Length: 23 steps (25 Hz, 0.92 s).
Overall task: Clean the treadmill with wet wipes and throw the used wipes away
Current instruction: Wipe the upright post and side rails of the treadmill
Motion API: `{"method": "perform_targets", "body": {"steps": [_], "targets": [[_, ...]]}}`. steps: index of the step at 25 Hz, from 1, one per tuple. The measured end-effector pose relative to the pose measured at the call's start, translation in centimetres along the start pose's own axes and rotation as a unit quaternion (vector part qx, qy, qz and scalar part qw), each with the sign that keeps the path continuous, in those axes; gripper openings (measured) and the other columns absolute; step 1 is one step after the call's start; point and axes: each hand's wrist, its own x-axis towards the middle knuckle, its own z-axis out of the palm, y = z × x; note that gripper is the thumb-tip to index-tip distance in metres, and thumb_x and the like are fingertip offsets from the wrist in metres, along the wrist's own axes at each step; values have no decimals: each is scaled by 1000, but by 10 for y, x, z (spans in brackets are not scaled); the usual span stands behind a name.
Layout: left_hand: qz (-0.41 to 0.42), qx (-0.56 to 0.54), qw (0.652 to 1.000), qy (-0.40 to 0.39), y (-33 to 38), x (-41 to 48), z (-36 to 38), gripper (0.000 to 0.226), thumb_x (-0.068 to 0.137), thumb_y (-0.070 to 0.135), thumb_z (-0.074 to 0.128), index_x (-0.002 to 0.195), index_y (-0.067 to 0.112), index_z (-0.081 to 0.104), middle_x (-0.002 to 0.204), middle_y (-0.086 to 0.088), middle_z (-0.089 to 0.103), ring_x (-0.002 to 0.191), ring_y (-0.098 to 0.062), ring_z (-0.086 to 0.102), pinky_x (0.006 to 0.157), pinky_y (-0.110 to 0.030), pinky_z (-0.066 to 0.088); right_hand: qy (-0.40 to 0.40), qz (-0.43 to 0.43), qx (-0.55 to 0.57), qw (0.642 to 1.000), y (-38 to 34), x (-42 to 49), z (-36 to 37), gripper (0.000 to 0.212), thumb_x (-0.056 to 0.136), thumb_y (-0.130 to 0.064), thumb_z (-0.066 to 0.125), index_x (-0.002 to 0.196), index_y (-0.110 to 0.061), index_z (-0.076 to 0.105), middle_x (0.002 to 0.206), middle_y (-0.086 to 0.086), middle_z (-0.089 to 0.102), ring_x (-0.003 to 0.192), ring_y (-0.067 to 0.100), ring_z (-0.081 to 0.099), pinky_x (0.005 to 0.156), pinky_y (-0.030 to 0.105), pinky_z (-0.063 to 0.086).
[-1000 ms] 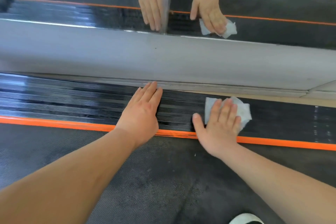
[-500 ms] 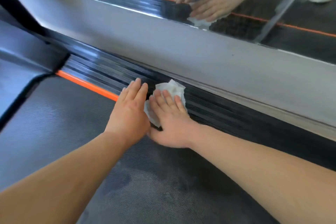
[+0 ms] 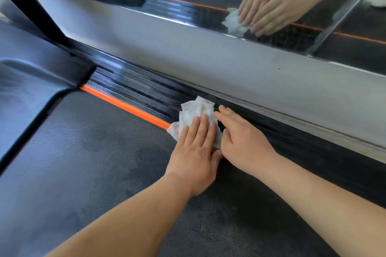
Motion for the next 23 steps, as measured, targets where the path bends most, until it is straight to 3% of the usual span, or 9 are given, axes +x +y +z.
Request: {"method": "perform_targets", "body": {"steps": [2,6,10,15,19,21,23], "targets": [[-49,-10,999,4,-14,2,-3,76,99,57,-1,161,17,-16,165,-5,-28,150,-21,-34,125,-44,-14,-21,-19,-29,999,-8,13,2,60,98,-7,41,157,-22,36,168,-7,20,155,4,11,124,24,13],[-118,-89,989,17,-74,10,-19,72,107,49,23,162,16,-10,168,-6,-24,152,-21,-29,124,-43,-14,-77,-40,-109,990,-44,56,10,60,101,-16,42,159,-22,29,170,-2,14,157,15,8,127,36,17],[-169,-169,970,46,-144,25,-39,75,107,43,34,163,12,-5,168,-8,-20,154,-23,-25,124,-42,-12,-109,-106,-265,952,-87,96,26,62,104,-28,38,162,-22,17,171,-4,4,158,17,1,126,40,18],[-252,-172,948,87,-227,55,-67,74,104,37,43,161,6,6,170,-15,-5,156,-30,-12,127,-46,-3,-212,-34,-243,946,-93,114,28,77,94,-16,35,162,-40,7,166,-24,-13,154,2,-10,126,41,21],[-291,-208,927,111,-234,63,-71,73,104,34,43,161,6,8,170,-14,-4,156,-28,-12,127,-47,-2,-243,-37,-149,958,-84,118,20,82,90,-9,42,160,-42,16,166,-26,-6,153,-3,-8,127,33,11],[-318,-226,913,118,-207,64,-66,76,103,36,41,161,5,5,170,-15,-7,156,-29,-15,126,-47,-4,-170,-19,-32,985,-75,113,12,69,95,-6,42,156,-38,35,165,-22,20,153,-2,12,124,22,12],[-316,-224,913,125,-163,64,-54,79,102,37,41,161,4,2,169,-17,-10,155,-30,-17,126,-48,-6,-21,3,15,1000,-55,96,0,51,100,-16,45,146,-35,52,155,-17,45,146,5,37,119,21,24]]}}
